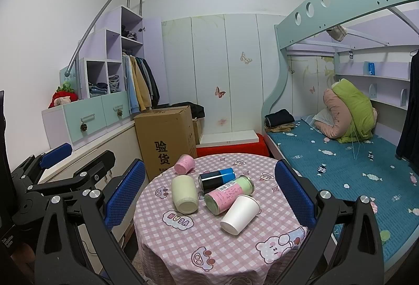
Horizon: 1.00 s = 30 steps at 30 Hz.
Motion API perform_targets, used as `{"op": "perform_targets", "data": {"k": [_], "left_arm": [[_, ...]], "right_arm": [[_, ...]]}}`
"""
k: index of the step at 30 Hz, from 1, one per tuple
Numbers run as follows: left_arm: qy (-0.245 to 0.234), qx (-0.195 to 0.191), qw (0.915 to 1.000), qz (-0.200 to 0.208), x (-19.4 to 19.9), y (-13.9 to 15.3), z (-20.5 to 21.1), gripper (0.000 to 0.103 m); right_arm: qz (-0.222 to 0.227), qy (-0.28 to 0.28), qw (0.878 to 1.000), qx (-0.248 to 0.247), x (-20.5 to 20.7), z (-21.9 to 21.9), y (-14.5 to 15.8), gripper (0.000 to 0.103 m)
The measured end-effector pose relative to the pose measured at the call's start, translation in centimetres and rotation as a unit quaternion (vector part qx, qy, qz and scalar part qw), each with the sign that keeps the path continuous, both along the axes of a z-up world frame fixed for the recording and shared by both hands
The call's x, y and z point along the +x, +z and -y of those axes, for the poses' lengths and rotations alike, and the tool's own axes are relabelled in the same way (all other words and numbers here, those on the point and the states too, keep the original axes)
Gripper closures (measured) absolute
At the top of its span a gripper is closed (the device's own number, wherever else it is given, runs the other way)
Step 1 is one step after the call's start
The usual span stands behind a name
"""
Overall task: Flip cup upright
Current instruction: 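Move the left gripper toward the white paper cup lying on its side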
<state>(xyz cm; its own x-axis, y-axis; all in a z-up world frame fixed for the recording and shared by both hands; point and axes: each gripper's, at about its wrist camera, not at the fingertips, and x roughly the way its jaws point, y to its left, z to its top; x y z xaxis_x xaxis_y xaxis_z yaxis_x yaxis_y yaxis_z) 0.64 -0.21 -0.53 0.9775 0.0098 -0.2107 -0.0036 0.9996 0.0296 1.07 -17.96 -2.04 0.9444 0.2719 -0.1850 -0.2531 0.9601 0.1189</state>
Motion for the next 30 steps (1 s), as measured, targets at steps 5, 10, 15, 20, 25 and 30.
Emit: {"op": "perform_targets", "data": {"k": [5, 10, 15, 20, 25, 30], "left_arm": [[0.0, 0.0, 1.0, 0.0, 0.0, 0.0, 0.0, 0.007], [0.0, 0.001, 1.0, -0.007, 0.6, -0.3, 0.0, 0.007], [0.0, 0.005, 0.9998, -0.021, 1.9, -1.0, 0.1, 0.007], [-0.005, 0.006, 0.999, -0.043, 3.8, -2.1, 0.6, 0.007], [-0.02, 0.007, 0.9969, -0.076, 6.5, -3.7, 1.7, 0.007], [-0.037, 0.009, 0.9909, -0.129, 10.2, -6.6, 3.5, 0.007]], "right_arm": [[-0.003, 0.002, 1.0, 0.001, 0.2, 0.0, 0.0, 0.007], [-0.01, 0.0, 1.0, 0.001, 1.1, 0.2, -0.7, 0.007], [-0.023, -0.003, 1.0, -0.001, 2.0, 0.2, -0.8, 0.007], [-0.043, -0.008, 0.999, 0.0, 3.4, 0.6, -1.6, 0.007], [-0.07, -0.022, 0.997, 0.0, 5.5, 1.7, -3.1, 0.007], [-0.115, -0.047, 0.992, 0.001, 8.5, 3.4, -5.9, 0.007]]}}
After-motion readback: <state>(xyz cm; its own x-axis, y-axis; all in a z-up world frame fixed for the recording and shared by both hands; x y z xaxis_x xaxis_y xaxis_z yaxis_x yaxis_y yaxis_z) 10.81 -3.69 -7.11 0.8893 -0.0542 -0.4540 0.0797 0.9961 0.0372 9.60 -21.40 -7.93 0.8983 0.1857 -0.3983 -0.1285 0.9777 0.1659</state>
